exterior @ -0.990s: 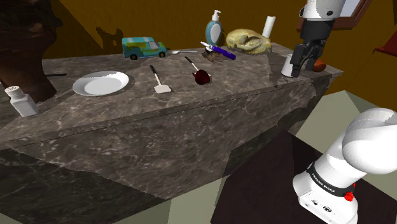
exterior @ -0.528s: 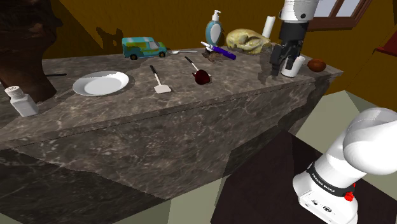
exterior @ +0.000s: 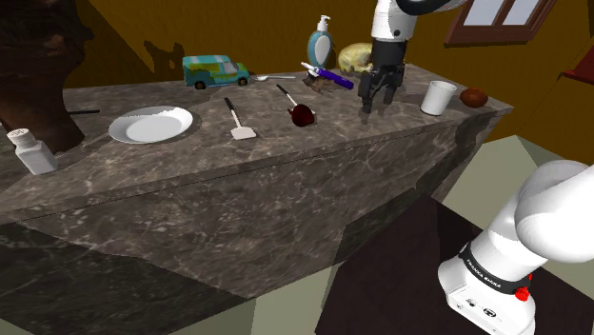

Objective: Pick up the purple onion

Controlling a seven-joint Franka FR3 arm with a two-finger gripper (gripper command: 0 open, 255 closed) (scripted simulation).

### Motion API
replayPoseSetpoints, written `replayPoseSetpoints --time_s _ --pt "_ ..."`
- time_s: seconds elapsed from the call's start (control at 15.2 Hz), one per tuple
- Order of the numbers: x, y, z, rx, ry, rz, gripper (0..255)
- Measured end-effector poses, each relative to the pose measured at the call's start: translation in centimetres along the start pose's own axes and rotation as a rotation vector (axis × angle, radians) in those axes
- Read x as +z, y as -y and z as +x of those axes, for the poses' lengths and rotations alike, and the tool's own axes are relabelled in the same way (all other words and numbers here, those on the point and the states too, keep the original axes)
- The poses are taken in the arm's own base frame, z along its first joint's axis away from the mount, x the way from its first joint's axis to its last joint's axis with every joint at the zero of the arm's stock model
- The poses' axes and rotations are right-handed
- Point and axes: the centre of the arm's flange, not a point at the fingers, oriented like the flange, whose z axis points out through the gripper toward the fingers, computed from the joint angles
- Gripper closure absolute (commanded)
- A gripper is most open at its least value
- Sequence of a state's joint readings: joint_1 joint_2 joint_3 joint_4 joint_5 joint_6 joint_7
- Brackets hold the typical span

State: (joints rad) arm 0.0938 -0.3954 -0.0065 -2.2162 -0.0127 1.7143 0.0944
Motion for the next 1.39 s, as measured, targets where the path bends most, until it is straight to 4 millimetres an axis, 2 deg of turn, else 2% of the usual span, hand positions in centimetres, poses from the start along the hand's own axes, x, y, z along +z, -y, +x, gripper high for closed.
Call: replayPoseSetpoints --time_s 0.79,1.06,1.39 --pt "0.9 7.1 13.8 -0.070 -0.050 0.000 0" --pt "1.0 9.6 17.8 -0.092 -0.066 0.000 0" --pt "3.5 10.3 19.0 -0.097 -0.070 0.000 0"
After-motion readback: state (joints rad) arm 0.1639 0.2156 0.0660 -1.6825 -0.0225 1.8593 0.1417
